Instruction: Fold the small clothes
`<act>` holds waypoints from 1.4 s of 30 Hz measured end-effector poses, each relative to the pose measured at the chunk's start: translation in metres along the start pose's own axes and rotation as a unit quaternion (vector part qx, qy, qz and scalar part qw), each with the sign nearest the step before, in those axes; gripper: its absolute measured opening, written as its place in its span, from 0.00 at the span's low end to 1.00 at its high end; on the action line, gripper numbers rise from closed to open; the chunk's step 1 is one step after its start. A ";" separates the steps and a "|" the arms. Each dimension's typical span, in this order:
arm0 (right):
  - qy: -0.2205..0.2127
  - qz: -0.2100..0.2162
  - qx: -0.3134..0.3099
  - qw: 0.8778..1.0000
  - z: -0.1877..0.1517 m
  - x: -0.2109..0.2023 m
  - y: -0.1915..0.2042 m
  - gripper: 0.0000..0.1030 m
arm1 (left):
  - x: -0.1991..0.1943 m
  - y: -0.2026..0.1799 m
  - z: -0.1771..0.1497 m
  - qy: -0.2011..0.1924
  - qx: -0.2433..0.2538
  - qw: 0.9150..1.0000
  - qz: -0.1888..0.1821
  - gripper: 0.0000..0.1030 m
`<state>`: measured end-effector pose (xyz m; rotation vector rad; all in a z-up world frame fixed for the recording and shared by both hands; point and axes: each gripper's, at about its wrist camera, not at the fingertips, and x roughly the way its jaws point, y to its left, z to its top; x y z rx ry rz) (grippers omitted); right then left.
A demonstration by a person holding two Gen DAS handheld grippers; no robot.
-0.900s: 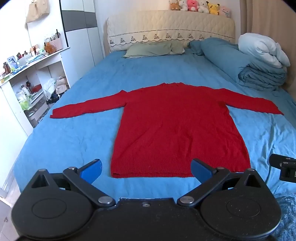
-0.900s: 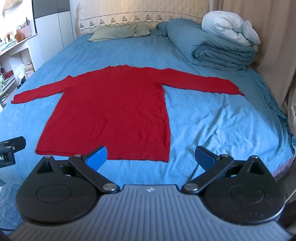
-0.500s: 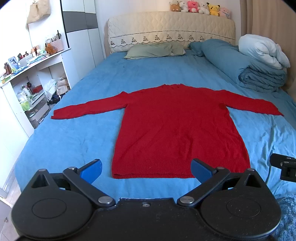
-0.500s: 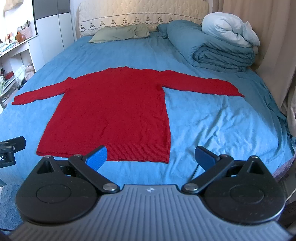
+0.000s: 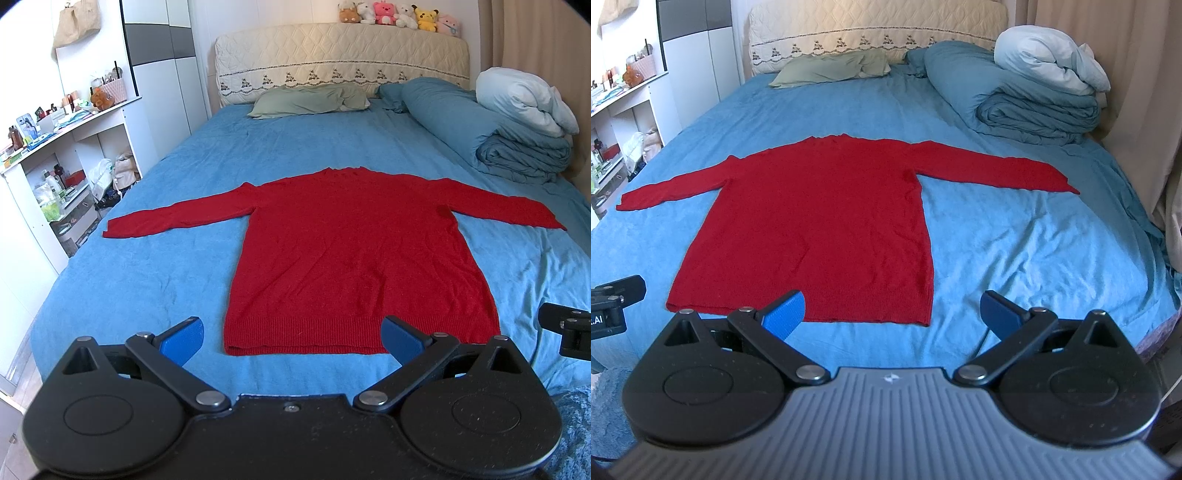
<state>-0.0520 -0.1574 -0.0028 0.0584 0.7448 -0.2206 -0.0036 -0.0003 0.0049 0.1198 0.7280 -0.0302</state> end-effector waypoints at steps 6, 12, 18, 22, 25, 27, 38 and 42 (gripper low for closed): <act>0.000 0.000 0.000 1.000 0.000 0.000 0.000 1.00 | -0.001 0.000 -0.002 -0.001 0.000 1.000 0.000 1.00; 0.000 0.000 0.000 1.000 0.000 -0.001 0.001 1.00 | -0.002 0.000 -0.002 -0.003 0.001 1.000 0.001 1.00; -0.001 0.000 0.000 1.000 0.001 -0.001 0.001 1.00 | -0.004 0.000 -0.002 -0.004 0.001 1.000 0.000 1.00; -0.001 0.000 0.000 1.000 0.001 -0.002 0.002 1.00 | -0.004 0.001 -0.001 -0.004 0.001 1.000 0.000 1.00; -0.002 0.000 -0.001 1.000 0.001 -0.002 0.002 1.00 | -0.004 0.001 -0.001 -0.005 0.001 1.000 0.000 1.00; -0.002 0.000 -0.001 1.000 0.001 -0.002 0.002 1.00 | -0.004 0.001 -0.001 -0.005 0.001 1.000 0.000 1.00; -0.003 0.000 -0.001 1.000 0.001 -0.003 0.003 1.00 | -0.004 0.001 -0.001 -0.005 0.000 1.000 0.000 1.00; -0.003 0.000 -0.001 1.000 0.001 -0.003 0.003 1.00 | -0.006 0.002 0.000 -0.006 -0.001 1.000 -0.001 1.00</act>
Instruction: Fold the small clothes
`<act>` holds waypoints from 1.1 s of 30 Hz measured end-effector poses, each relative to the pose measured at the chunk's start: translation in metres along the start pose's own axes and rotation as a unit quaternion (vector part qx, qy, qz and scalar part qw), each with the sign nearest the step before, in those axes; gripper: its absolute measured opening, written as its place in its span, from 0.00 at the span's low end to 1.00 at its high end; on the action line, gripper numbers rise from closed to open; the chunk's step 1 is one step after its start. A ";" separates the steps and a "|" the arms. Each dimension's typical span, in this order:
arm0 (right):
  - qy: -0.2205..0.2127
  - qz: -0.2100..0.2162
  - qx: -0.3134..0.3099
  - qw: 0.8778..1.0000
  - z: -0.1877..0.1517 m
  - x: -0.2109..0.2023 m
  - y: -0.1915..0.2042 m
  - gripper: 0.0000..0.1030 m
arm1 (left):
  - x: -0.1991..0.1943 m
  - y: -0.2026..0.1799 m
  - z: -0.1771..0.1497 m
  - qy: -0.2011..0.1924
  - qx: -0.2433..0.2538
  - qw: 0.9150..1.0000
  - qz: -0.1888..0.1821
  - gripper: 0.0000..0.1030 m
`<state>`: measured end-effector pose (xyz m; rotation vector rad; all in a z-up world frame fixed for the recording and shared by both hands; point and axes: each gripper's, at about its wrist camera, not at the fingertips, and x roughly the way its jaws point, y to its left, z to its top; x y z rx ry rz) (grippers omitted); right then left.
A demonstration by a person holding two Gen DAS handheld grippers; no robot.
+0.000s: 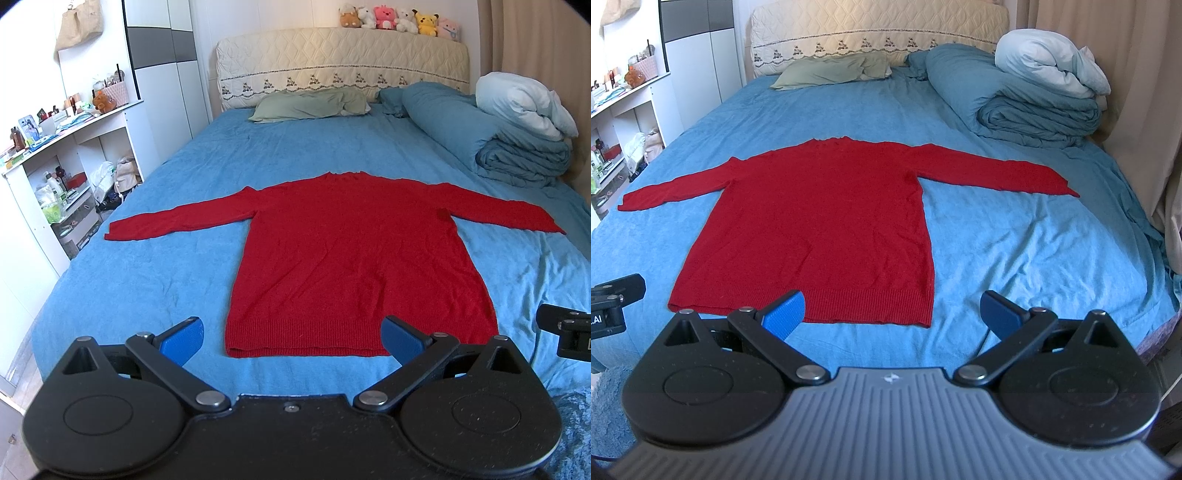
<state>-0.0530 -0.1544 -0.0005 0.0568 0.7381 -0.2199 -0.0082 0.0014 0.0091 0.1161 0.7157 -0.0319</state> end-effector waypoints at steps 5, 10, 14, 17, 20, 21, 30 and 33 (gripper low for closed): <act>-0.002 0.001 -0.001 1.000 0.001 -0.003 0.002 1.00 | -0.001 0.001 0.001 -0.003 -0.001 1.000 0.000 1.00; -0.003 0.001 -0.001 1.000 0.001 -0.004 0.002 1.00 | -0.002 0.001 0.000 -0.004 -0.001 1.000 0.000 1.00; -0.005 0.002 0.000 1.000 0.002 -0.004 0.002 1.00 | -0.003 0.002 0.000 -0.005 -0.004 1.000 -0.001 1.00; -0.007 0.002 -0.002 1.000 0.002 -0.005 0.002 1.00 | -0.005 0.002 -0.001 -0.008 -0.004 1.000 -0.001 1.00; -0.010 0.004 0.000 1.000 0.002 -0.007 -0.001 1.00 | -0.008 0.001 0.002 -0.013 -0.003 1.000 -0.004 1.00; -0.012 0.005 0.002 1.000 0.003 -0.008 -0.002 1.00 | -0.009 0.001 0.004 -0.015 -0.003 1.000 -0.006 1.00; -0.053 -0.015 0.035 0.998 0.046 -0.001 -0.048 1.00 | 0.004 -0.023 0.070 -0.076 -0.005 0.997 -0.029 1.00; -0.066 -0.030 0.047 0.996 0.068 0.018 -0.073 1.00 | 0.030 -0.042 0.102 -0.087 -0.001 0.996 -0.032 1.00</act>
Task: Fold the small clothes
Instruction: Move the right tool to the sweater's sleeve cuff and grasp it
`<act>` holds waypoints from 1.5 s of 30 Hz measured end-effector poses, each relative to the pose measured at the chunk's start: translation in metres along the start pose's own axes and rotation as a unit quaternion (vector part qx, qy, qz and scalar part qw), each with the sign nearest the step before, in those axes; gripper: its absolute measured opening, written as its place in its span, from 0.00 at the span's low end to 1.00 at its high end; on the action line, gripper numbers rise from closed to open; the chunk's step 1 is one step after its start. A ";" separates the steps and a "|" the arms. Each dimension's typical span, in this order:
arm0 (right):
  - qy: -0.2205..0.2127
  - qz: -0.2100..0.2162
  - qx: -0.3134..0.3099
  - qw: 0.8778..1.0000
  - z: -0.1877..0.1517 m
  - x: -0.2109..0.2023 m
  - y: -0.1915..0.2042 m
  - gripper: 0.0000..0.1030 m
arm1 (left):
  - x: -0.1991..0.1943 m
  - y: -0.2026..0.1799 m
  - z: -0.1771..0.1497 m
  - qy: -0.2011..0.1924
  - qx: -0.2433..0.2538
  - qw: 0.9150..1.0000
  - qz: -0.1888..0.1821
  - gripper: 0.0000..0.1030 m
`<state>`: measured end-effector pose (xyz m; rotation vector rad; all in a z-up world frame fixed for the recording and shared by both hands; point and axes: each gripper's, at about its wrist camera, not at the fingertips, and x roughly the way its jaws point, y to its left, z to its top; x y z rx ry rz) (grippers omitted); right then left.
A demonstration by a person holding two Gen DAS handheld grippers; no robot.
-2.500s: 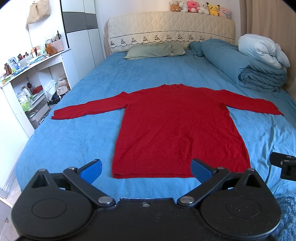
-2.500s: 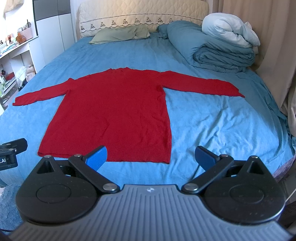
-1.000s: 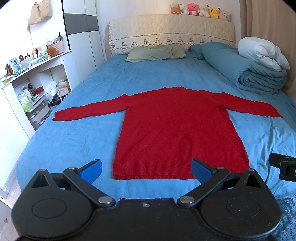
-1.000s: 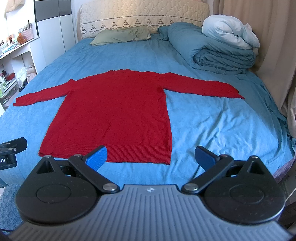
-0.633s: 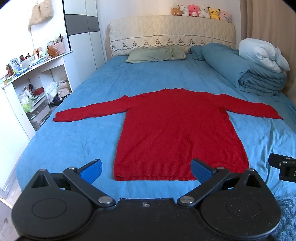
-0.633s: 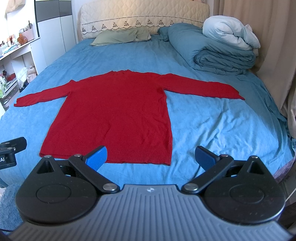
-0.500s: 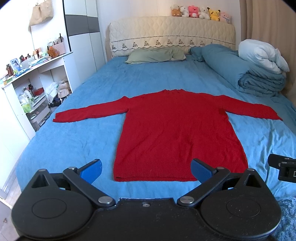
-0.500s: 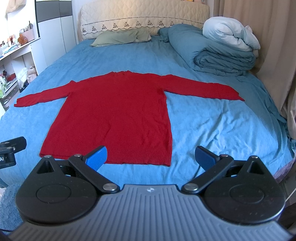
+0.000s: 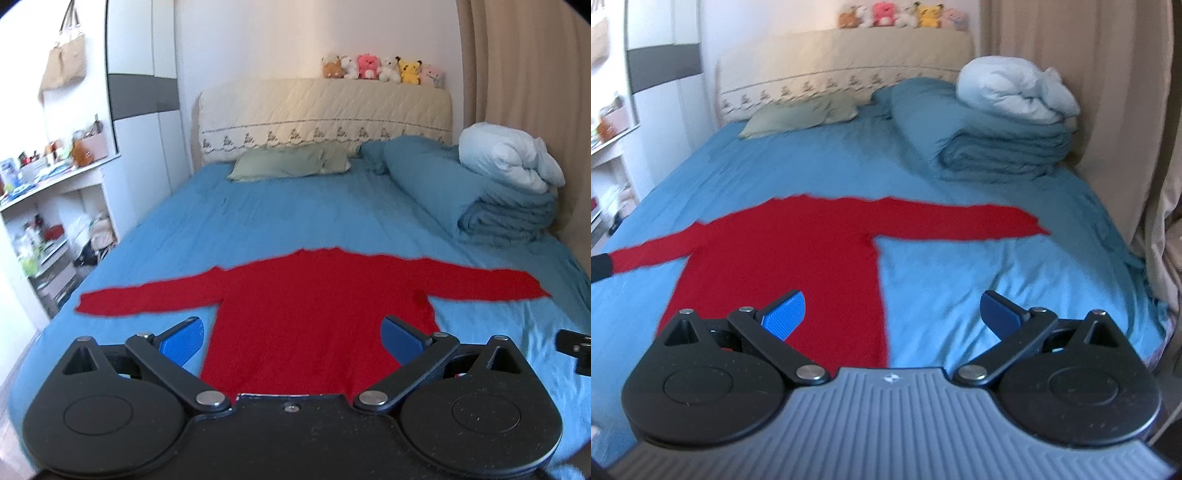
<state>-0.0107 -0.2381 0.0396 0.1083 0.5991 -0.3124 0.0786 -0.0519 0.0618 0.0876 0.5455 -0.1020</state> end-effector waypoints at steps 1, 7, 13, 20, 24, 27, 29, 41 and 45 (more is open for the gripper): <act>-0.005 -0.007 0.005 1.000 0.008 0.011 -0.008 1.00 | 0.012 -0.004 0.006 0.000 -0.001 1.000 -0.005 1.00; -0.020 -0.058 0.042 0.997 0.053 0.103 -0.061 1.00 | 0.113 -0.039 0.045 0.012 -0.008 0.999 -0.047 1.00; -0.003 -0.113 0.087 0.990 0.076 0.228 -0.125 1.00 | 0.239 -0.085 0.066 0.042 0.011 0.996 -0.082 1.00; 0.016 -0.127 0.180 0.975 0.079 0.335 -0.200 1.00 | 0.347 -0.131 0.062 0.116 0.010 0.988 -0.103 1.00; 0.028 -0.141 0.183 0.973 0.081 0.369 -0.219 1.00 | 0.380 -0.149 0.060 0.148 0.006 0.984 -0.102 1.00; 0.046 -0.149 0.202 0.967 0.079 0.396 -0.236 1.00 | 0.403 -0.159 0.058 0.167 0.008 0.981 -0.099 1.00; 0.059 -0.150 0.223 0.961 0.075 0.412 -0.248 1.00 | 0.414 -0.165 0.055 0.171 0.007 0.981 -0.095 1.00; 0.090 -0.158 0.294 0.938 0.070 0.483 -0.300 0.40 | 0.477 -0.201 0.041 0.216 0.034 0.973 -0.066 1.00; 0.091 -0.162 0.281 0.941 0.084 0.482 -0.298 0.21 | 0.496 -0.205 0.028 0.251 0.044 0.965 -0.056 1.00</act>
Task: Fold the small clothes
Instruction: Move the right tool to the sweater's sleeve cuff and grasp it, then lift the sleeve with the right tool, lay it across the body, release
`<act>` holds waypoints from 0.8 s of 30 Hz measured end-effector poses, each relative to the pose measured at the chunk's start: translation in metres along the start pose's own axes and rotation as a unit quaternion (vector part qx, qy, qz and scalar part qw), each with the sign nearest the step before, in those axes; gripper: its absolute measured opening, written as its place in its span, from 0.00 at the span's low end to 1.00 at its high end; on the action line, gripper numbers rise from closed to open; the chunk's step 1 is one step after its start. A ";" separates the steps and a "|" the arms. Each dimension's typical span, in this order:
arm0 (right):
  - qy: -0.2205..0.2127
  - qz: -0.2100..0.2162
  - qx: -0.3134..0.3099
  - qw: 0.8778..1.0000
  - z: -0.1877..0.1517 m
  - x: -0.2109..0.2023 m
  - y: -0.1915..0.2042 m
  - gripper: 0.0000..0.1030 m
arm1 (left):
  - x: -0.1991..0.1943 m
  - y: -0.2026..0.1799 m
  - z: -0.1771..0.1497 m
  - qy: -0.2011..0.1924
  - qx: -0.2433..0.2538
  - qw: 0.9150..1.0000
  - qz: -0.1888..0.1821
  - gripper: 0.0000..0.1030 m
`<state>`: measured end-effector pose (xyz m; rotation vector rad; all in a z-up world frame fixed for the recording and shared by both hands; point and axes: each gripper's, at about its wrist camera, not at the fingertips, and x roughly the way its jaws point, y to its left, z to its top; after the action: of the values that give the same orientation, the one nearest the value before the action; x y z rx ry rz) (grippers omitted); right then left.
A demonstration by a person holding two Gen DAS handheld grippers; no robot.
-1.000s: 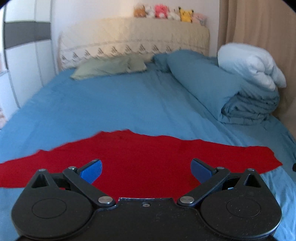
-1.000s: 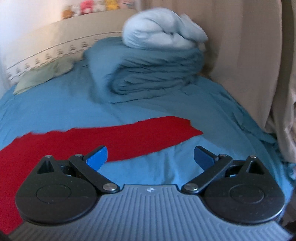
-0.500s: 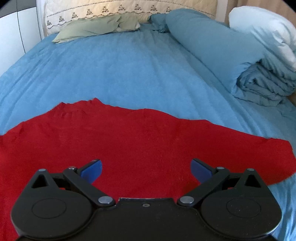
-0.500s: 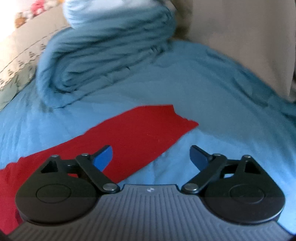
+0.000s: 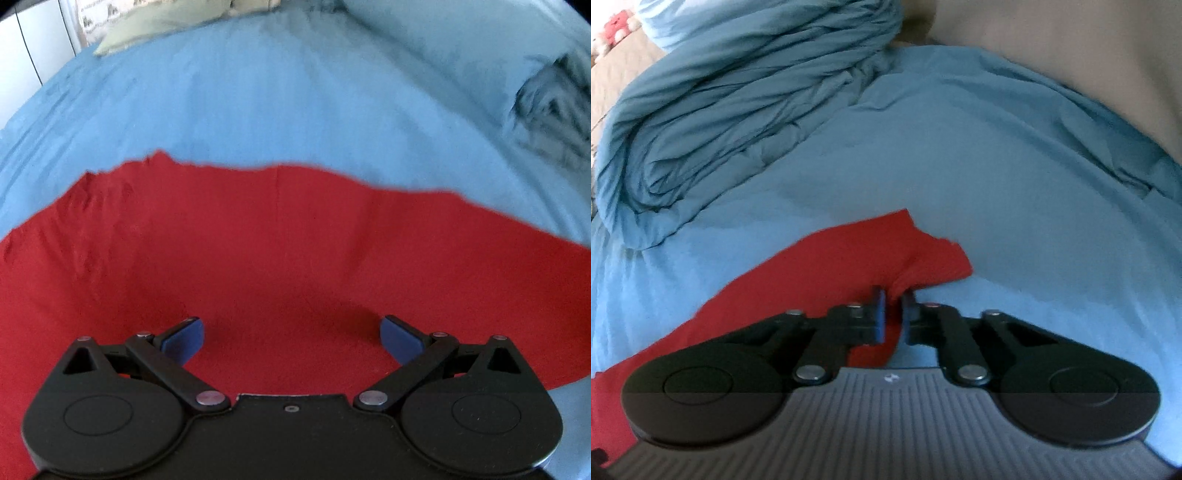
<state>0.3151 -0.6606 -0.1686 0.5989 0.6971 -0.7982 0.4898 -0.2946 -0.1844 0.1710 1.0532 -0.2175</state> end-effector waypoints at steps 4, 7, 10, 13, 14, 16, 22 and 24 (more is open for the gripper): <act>-0.033 0.027 -0.035 0.998 0.007 -0.030 0.028 0.21 | 0.006 0.005 0.003 0.010 0.005 1.000 -0.014 1.00; -0.051 0.071 -0.057 0.995 0.011 -0.062 0.065 0.21 | -0.008 0.020 0.010 0.010 -0.003 1.000 -0.025 1.00; -0.065 0.123 -0.089 0.986 0.009 -0.094 0.116 0.21 | -0.039 0.053 0.014 -0.016 -0.019 0.999 -0.038 1.00; -0.075 0.189 -0.124 0.971 -0.003 -0.128 0.184 0.21 | -0.070 0.105 0.017 -0.041 -0.051 0.996 -0.053 1.00; -0.078 0.217 -0.135 0.964 -0.010 -0.142 0.211 0.21 | -0.079 0.125 0.018 -0.048 -0.064 0.995 -0.052 1.00; -0.081 0.266 -0.163 0.946 -0.029 -0.167 0.263 0.21 | -0.099 0.168 0.015 -0.067 -0.084 0.994 -0.035 1.00; -0.047 0.385 -0.242 0.889 -0.137 -0.208 0.403 0.21 | -0.131 0.279 -0.015 -0.103 -0.111 0.988 0.038 1.00; -0.019 0.397 -0.273 0.876 -0.192 -0.204 0.439 0.21 | -0.128 0.309 -0.031 -0.100 -0.121 0.986 0.057 1.00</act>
<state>0.5009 -0.1913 -0.0414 0.2966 0.5332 0.1654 0.4823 0.0234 -0.0763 -0.0112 0.8596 -0.0017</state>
